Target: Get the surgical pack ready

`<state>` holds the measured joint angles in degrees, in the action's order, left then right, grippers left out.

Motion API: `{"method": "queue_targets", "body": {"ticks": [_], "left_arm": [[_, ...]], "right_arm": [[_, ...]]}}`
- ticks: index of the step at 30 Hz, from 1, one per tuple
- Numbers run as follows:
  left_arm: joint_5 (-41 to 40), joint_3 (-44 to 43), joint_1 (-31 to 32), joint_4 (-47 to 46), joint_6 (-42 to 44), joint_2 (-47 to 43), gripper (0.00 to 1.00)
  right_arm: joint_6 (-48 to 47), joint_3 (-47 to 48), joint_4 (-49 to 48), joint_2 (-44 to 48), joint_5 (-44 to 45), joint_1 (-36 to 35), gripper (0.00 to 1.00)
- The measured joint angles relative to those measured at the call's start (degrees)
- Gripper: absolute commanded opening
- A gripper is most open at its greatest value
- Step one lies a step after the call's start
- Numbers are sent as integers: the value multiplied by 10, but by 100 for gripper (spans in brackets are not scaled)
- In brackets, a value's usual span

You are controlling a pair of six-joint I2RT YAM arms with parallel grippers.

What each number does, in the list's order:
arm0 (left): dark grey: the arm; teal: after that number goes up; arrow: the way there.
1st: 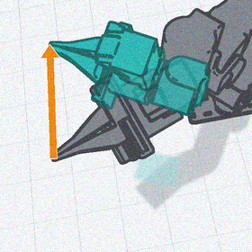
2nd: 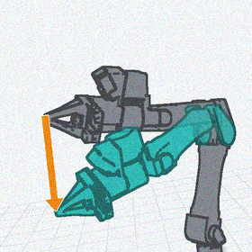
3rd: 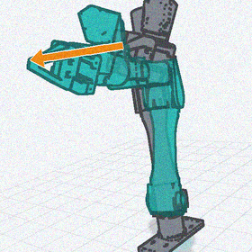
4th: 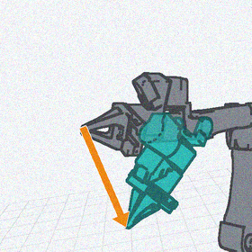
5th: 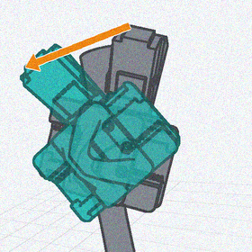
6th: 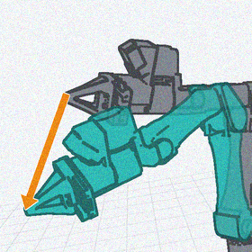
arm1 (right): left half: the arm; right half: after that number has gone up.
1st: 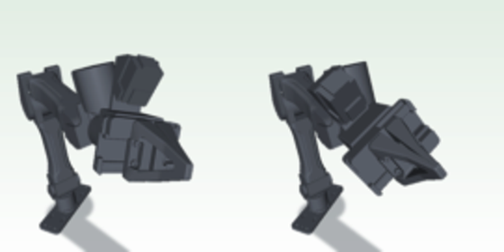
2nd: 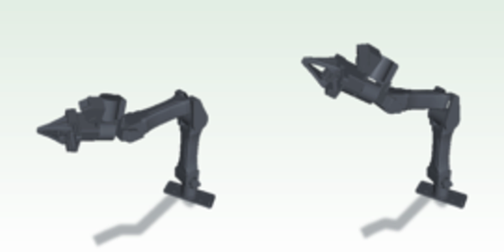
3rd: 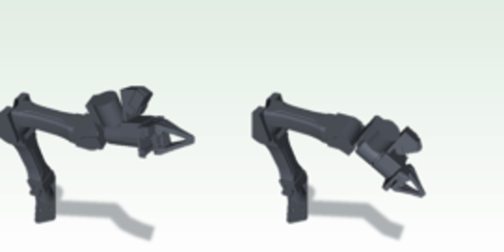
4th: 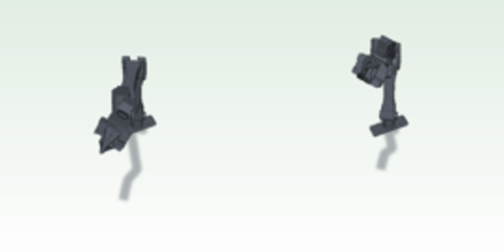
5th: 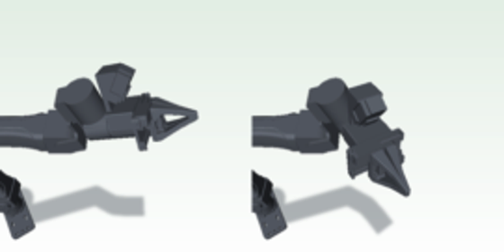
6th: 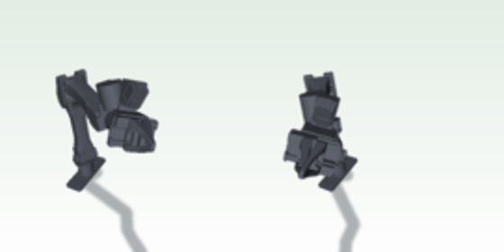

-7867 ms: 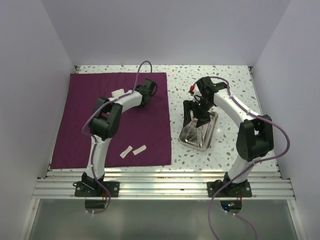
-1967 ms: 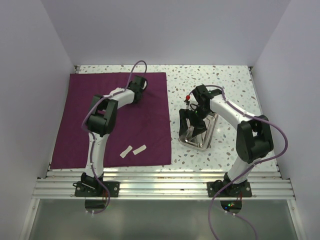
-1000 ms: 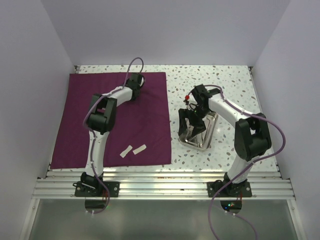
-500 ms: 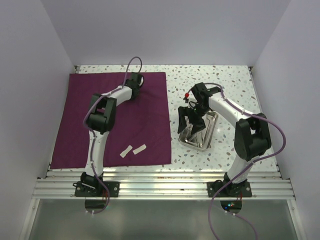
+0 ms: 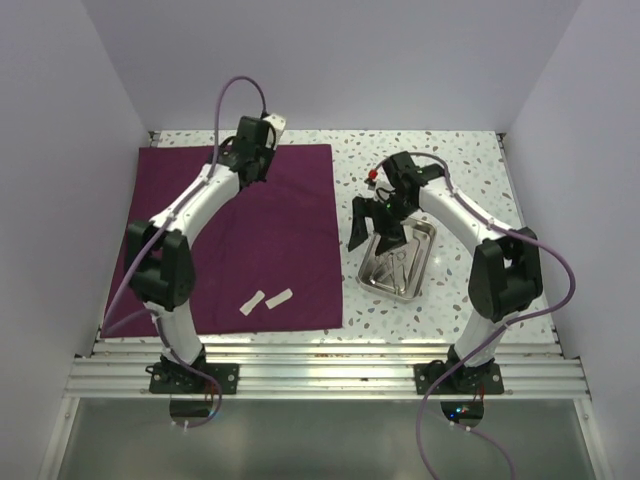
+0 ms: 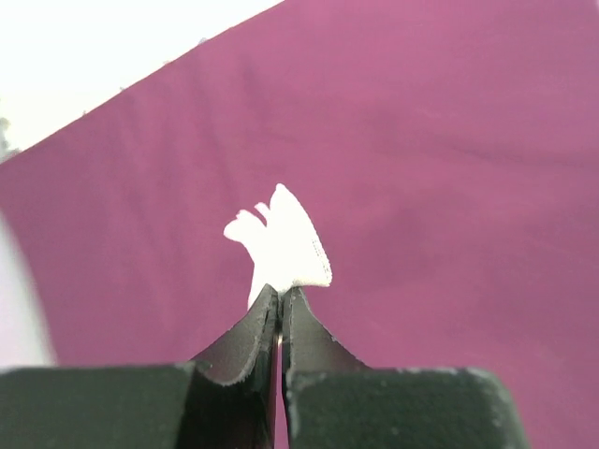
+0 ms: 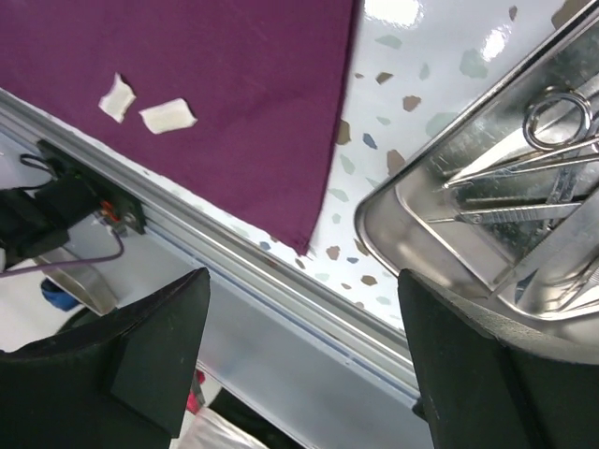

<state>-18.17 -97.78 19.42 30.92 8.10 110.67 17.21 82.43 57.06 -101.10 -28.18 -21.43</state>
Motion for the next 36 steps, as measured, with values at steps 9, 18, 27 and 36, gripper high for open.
{"method": "queue_targets", "body": {"ticks": [9,18,27,36], "left_arm": [[200,322,84,-120,-56,-223,0],[274,395,191,-221,-60,-291,0],[270,400,250,-249,-49,-298,0],[234,372,278,-246,-9,-270,0]], "right_arm": [[147,99,-24,-22,-40,8,99],[357,77,-96,-33,-83,15,91],[404,67,-97,-33,-74,12,86],[415,52,-78,-33,-62,-16,75]]}}
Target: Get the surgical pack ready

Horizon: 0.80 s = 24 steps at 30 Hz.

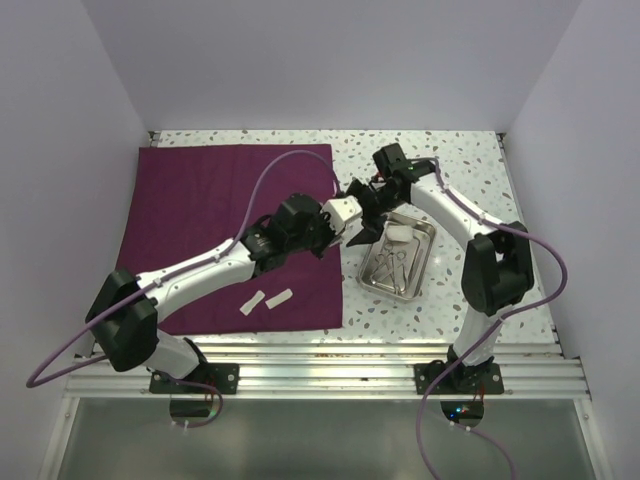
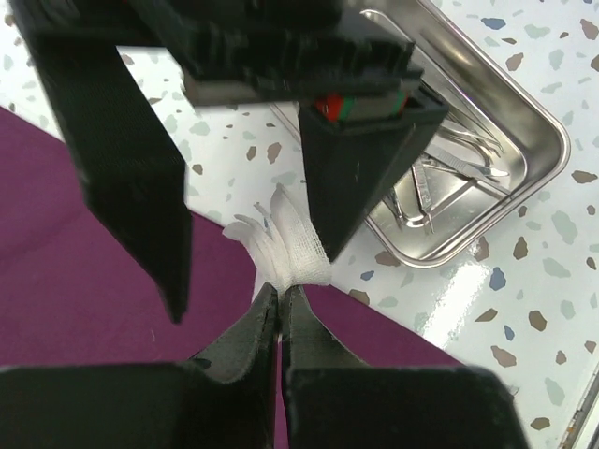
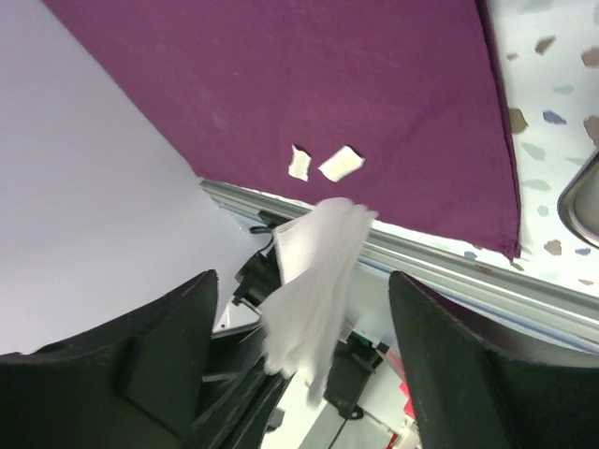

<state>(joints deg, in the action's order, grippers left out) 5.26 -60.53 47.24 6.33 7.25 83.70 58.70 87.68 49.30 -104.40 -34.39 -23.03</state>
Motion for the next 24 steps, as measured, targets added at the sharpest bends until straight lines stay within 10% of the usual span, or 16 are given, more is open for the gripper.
{"method": "queue_targets", "body": {"ticks": [16,20,24], "left_arm": [[-38,-11,39,9,44,1,1],[-35,-13,42,18,48,5,13],[-28,-15,42,23,54,6,23]], "right_arm": [[6,-25,39,2,35,-17,28],[1,-22,43,2,39,-17,3],[-5,-20,45,2,43,-17,0]]}}
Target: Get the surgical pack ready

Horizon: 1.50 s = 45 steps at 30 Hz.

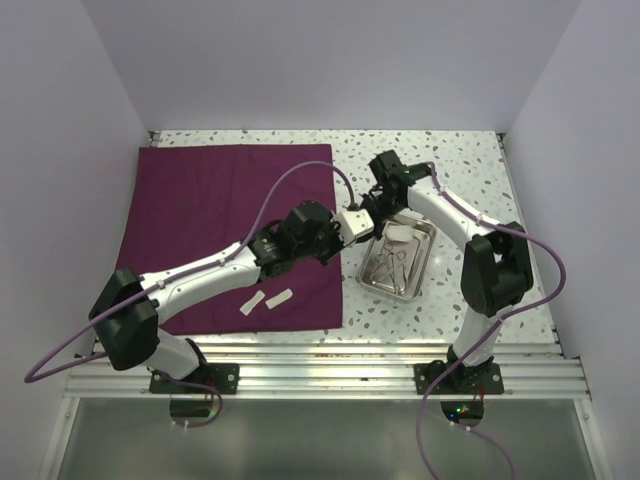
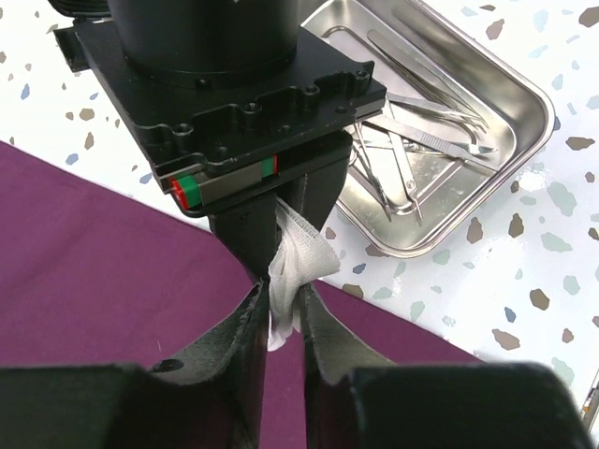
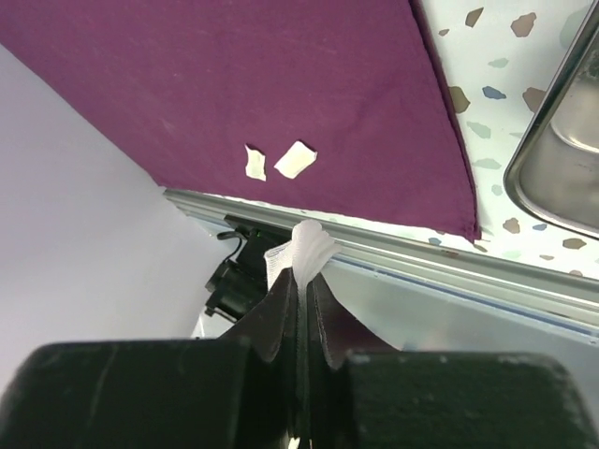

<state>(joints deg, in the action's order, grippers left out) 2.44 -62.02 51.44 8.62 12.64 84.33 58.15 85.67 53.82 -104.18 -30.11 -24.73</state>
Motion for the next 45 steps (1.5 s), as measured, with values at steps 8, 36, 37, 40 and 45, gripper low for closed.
{"method": "queue_targets", "body": {"ticks": [8,36,37,40,45], "left_arm": [[12,25,-20,-11,-13,-24,48],[-37,65,-207,95,-205,-10,56],[-37,65,-208,96,-205,-10,56],[-37,65,-210,96,-204,-10,56],[-46,69,-212,100,-205,-12,56]], "right_arm": [[-69,3,0,0,-1,24,0],[-474,-161,-152,-15,52,114,0],[-477,-159,-157,-21,52,114,0],[-483,-151,-165,-33,58,116,4],[-487,-149,-167,-35,91,120,27]]}}
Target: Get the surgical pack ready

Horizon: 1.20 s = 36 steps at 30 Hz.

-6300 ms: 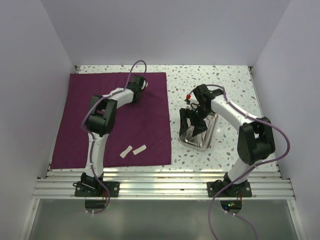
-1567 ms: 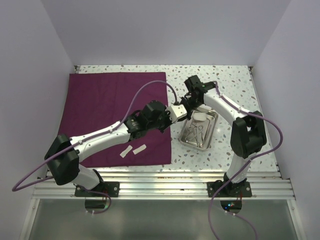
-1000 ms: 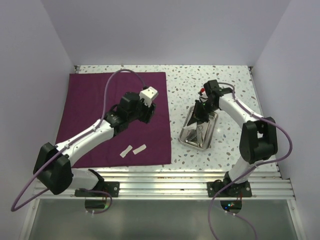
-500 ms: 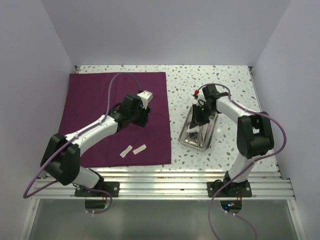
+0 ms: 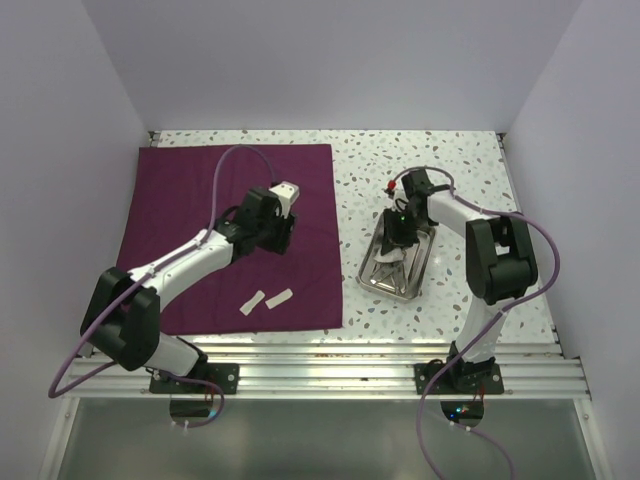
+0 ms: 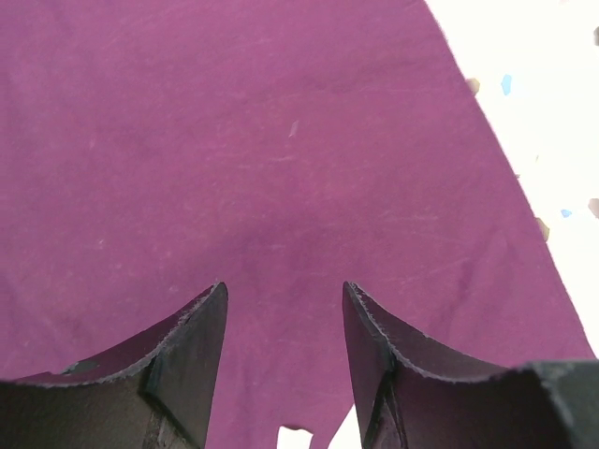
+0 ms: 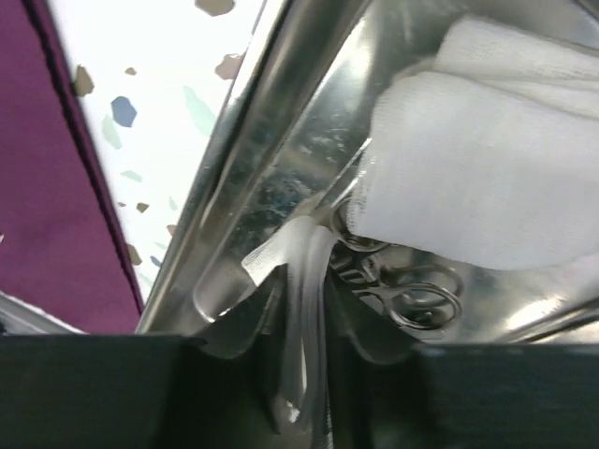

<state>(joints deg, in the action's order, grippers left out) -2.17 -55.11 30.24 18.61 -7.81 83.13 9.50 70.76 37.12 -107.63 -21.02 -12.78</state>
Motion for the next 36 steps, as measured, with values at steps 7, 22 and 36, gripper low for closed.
{"method": "queue_targets", "body": {"ticks": [7,22,36], "left_arm": [[-46,4,-2,23,-2,8,57],[-119,3,101,109,-42,16,53],[-146,0,168,181,-82,29,47]], "right_arm": [[2,20,17,0,53,0,59],[33,138,161,77,196,1,86],[71,-10,195,287,57,-3,86]]}}
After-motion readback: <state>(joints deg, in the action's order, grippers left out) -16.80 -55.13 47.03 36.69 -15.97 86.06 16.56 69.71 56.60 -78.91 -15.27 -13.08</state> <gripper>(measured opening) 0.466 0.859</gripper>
